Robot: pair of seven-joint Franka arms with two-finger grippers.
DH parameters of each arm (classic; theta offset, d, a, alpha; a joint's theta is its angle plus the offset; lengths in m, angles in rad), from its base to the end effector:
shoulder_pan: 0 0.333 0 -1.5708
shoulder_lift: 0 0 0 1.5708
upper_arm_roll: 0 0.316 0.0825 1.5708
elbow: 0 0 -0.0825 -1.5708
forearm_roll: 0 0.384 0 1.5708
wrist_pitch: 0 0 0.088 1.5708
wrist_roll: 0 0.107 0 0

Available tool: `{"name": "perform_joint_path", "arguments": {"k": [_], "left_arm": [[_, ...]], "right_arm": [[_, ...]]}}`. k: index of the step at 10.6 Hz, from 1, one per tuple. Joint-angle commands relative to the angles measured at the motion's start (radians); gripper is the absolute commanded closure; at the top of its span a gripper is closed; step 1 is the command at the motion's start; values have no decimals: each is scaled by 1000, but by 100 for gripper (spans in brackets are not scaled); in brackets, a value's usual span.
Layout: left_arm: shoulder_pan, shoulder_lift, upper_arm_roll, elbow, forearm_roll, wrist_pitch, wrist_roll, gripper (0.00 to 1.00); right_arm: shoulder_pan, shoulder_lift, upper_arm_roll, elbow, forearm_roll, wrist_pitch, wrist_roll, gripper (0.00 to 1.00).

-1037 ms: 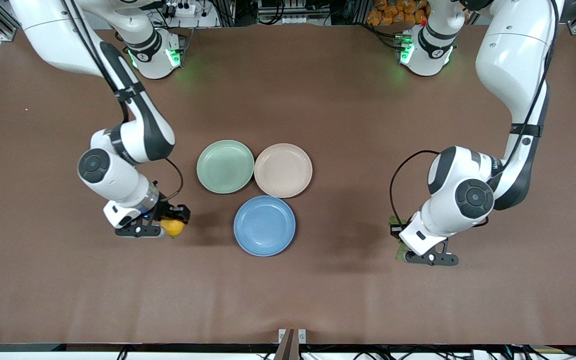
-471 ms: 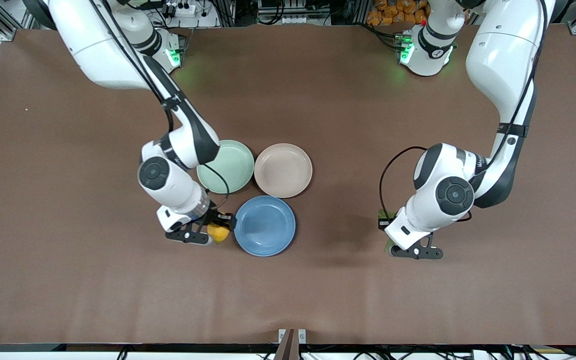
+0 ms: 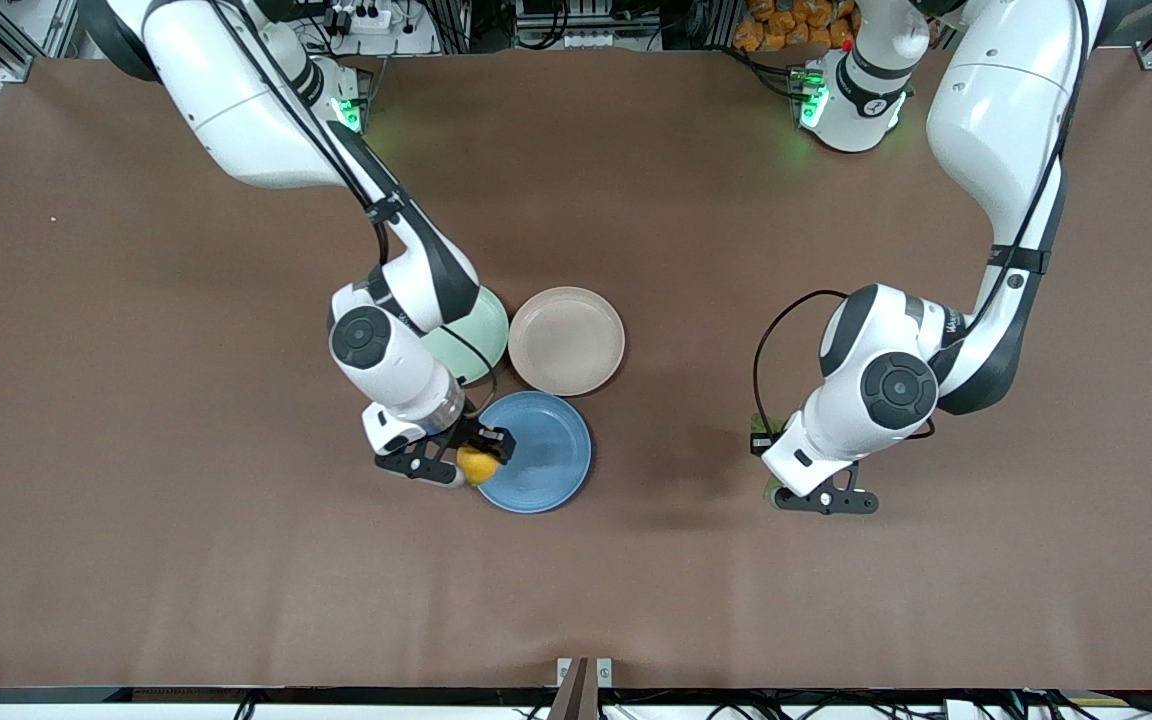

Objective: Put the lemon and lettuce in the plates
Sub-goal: 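Carry the lemon onto the blue plate while the left gripper lifts lettuce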

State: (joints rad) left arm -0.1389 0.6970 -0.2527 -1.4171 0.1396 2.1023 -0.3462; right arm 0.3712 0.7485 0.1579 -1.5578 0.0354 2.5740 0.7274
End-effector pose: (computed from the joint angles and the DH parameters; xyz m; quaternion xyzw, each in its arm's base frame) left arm 0.6852 -0.2370 0.2977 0.9994 -0.0290 -0.0022 0.0208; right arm 0.6399 0.3501 0.2370 -0.9788 0.1390 -0.0745 0.1304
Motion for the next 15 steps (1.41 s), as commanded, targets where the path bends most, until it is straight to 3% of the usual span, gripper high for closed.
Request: {"name": "perform_joint_path", "arguments": {"k": [1, 6, 7, 8, 9, 13, 15], "left_arm": [[-13, -30, -2, -22, 14, -31, -28, 100], [-21, -60, -46, -23, 12, -197, -52, 100], [-19, -60, -65, -23, 12, -202, -74, 100], [-24, -60, -74, -23, 12, -202, -97, 100], [-25, -60, -94, -23, 12, -202, -124, 100], [-88, -56, -126, -26, 12, -300, -192, 100], [-134, -53, -126, -23, 12, -303, -255, 100]], "right_arm": [[29, 57, 0, 50, -26, 31, 40, 60], [77, 117, -3, 68, -41, 100, 55, 55], [77, 120, -3, 68, -51, 100, 55, 46], [75, 121, -4, 67, -52, 100, 56, 5], [66, 121, -4, 68, -52, 97, 69, 0], [40, 101, 0, 87, -22, 46, 107, 0], [34, 103, 2, 210, -22, -177, 168, 0]]}}
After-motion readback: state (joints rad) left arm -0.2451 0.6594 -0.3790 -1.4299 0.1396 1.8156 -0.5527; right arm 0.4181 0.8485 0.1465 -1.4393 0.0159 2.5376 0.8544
